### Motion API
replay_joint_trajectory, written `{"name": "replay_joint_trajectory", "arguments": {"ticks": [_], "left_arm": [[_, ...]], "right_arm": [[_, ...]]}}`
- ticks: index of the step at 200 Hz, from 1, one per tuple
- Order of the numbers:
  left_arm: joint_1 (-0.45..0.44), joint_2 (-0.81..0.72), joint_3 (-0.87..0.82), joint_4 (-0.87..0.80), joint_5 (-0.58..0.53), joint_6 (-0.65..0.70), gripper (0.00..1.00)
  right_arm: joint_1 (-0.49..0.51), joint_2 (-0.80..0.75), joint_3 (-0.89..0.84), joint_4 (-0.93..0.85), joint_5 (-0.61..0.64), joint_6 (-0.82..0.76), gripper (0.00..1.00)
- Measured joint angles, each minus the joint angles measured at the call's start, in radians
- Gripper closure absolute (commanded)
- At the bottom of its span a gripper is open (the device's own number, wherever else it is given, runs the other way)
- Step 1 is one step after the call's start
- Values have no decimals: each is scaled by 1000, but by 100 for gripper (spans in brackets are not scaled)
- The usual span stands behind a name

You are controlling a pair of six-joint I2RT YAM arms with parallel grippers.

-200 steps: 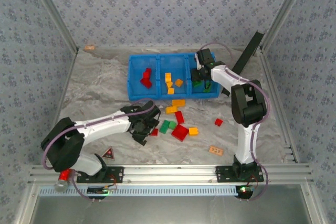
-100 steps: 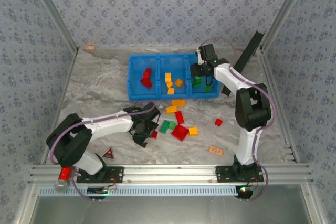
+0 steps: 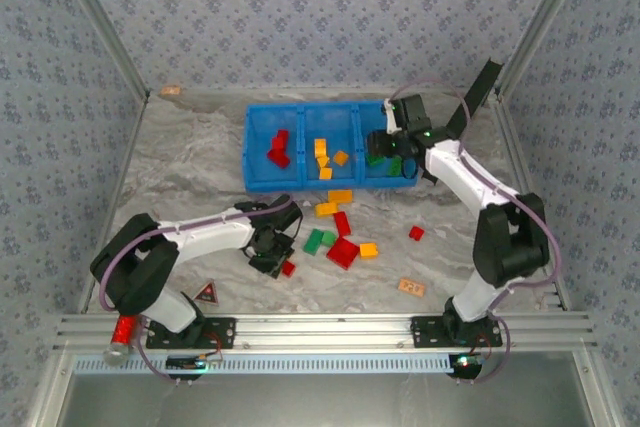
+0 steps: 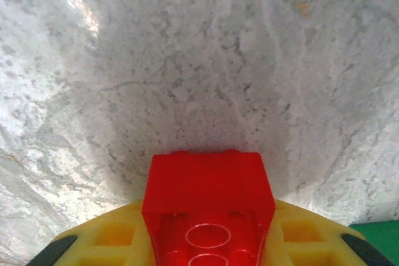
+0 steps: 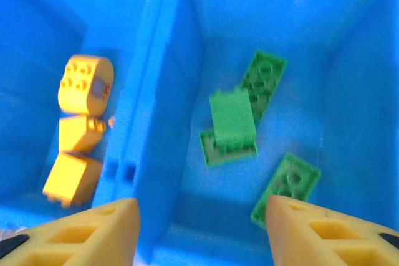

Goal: Sort the legos into containers by color
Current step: Pick up the lego from the middle-left of the table, then place the lego in the container.

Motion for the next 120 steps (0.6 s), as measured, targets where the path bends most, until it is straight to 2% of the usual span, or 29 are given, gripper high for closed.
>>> {"name": "replay_joint_trajectory", "arguments": {"ticks": [52,120], "left_arm": [[69,-4,76,-69,-40,157,87],[202,-8,442,-220,-187,439,86]], "right_arm": [[-11,-226,-286,-77,-17,81,35],[-6,-447,-488,-130,-60,162,32]]}}
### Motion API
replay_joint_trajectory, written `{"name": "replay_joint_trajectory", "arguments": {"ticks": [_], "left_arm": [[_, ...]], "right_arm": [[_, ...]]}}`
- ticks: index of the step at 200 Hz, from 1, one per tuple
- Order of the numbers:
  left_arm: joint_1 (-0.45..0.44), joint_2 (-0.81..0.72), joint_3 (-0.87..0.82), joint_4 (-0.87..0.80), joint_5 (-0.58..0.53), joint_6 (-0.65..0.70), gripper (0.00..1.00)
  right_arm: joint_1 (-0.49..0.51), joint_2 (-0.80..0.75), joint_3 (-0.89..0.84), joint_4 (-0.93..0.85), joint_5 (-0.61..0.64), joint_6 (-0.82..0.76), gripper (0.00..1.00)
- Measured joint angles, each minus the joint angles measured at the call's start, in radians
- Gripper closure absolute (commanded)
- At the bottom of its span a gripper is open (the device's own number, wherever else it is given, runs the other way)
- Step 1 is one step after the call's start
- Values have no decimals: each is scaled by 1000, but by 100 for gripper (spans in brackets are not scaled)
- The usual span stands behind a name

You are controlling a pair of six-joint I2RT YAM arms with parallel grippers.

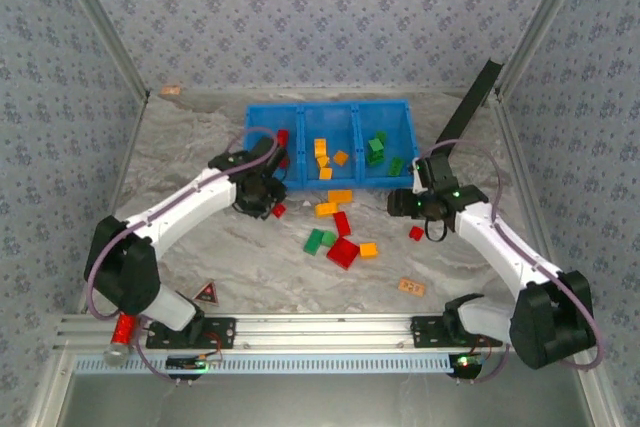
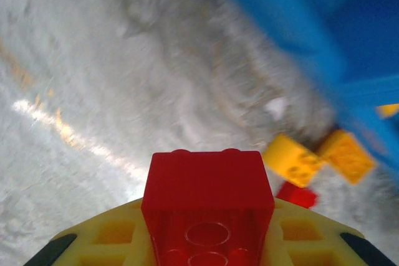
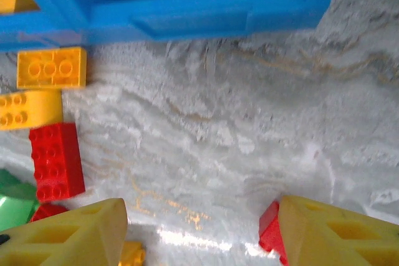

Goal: Sort the legos into containers by color
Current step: Place the lego in the container.

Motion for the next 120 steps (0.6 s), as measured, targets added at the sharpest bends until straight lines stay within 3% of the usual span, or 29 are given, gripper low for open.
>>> {"name": "replay_joint_trajectory", "arguments": {"ticks": [74,120], "left_arm": [[89,262,210,-8,-58,229,86],[135,396,308,8,-58,311,85]], "right_arm": [[232,-77,-80,1,-25,171,28],[320,-82,-114,0,-7,248,25]]}}
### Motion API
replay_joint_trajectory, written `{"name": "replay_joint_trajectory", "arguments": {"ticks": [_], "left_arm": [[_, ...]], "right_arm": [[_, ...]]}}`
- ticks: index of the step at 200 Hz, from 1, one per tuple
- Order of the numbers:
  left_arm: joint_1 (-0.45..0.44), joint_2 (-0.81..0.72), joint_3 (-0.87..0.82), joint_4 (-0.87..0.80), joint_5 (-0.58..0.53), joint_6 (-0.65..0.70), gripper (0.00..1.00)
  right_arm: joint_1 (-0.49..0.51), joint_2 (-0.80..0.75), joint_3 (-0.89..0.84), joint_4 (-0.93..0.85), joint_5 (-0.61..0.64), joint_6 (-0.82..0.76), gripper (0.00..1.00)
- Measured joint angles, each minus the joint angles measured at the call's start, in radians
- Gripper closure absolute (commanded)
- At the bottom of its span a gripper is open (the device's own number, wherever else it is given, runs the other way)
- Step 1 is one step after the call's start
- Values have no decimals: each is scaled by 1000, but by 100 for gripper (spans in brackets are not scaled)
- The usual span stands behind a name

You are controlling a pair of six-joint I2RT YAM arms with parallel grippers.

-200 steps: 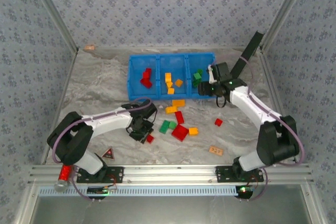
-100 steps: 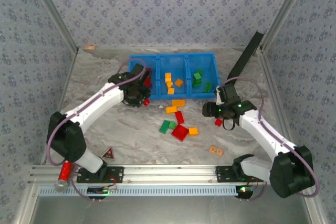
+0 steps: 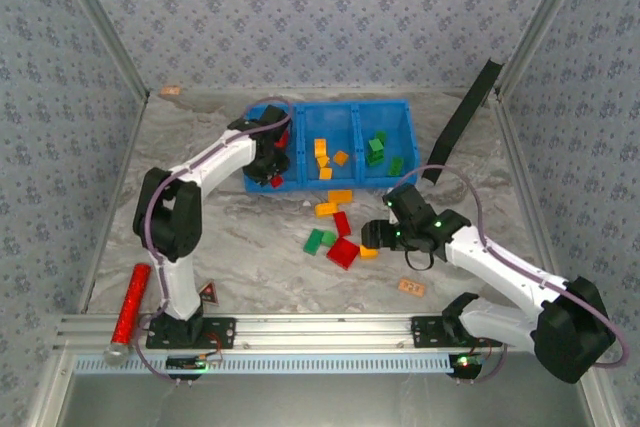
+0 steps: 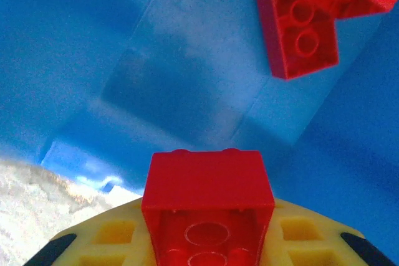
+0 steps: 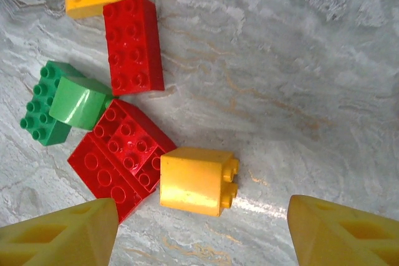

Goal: Sort the legos into containers by color
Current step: Place the lego in the container.

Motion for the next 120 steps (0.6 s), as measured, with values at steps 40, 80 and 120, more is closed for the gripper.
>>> {"name": "replay_joint_trajectory", "arguments": {"ticks": [40,80,120], "left_arm": [[17,39,52,16,1,35,79],[23,85,100,9,20,69,61],[23,89,107,-3,30,103,51]], "right_arm": [[34,18,-7,19,3,62,23],[56,87,-18,57,3,105,25],[87,145,-46,87,3,112,25]]}}
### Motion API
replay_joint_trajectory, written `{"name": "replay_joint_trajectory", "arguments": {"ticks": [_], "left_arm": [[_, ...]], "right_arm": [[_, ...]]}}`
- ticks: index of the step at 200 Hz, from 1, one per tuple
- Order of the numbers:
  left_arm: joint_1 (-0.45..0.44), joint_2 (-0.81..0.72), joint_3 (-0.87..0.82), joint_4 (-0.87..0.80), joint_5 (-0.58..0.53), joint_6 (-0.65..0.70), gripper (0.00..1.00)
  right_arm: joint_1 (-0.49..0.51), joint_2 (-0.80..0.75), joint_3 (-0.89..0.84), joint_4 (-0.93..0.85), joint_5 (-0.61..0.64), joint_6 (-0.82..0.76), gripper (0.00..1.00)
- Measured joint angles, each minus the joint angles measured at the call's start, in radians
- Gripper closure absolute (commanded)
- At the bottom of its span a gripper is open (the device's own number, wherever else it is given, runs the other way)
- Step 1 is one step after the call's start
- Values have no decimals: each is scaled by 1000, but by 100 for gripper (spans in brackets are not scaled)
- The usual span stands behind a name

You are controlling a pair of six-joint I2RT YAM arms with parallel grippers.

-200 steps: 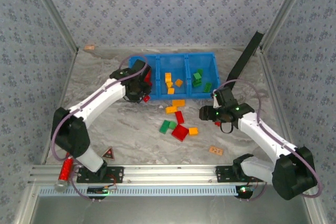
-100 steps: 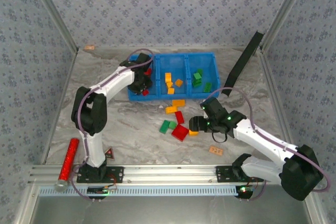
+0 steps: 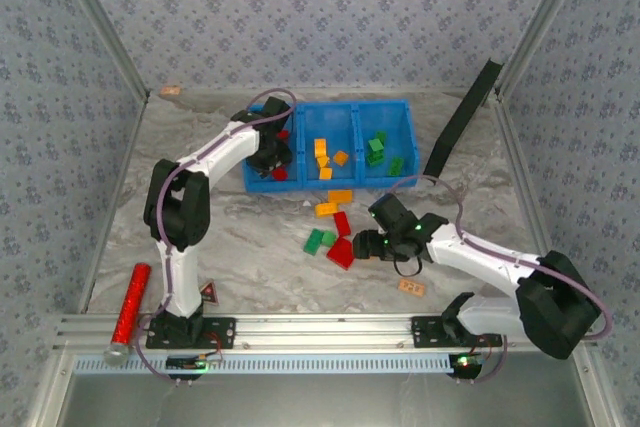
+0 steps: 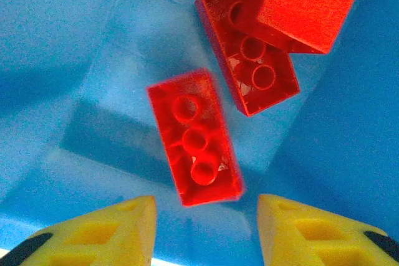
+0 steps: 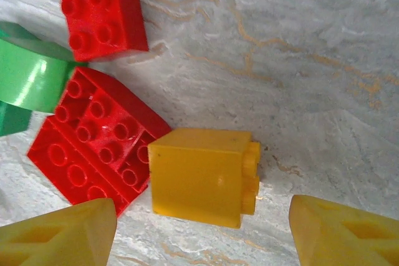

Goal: Sort the legos into containers by color
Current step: Place the lego in the container, then pick up the lego from the bottom-center of the table.

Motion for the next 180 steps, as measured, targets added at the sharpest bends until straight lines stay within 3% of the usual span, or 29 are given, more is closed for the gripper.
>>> {"name": "replay_joint_trajectory", "arguments": {"ticks": [53,125,151,180], "left_arm": [[0,0,29,-42,15,75,48],[-16,-114,61,-127,10,270,44],[-78,-175,62,-132,-17,338,43],[-206,-179,50,-146,-51,388,43]], "right_arm": [[4,56,-10,37,1,-2,30],[1,117,-2,51,19,-37,51],[0,122,11,34,19,-54,54],[-14,124,19,16,6,-91,57]]}}
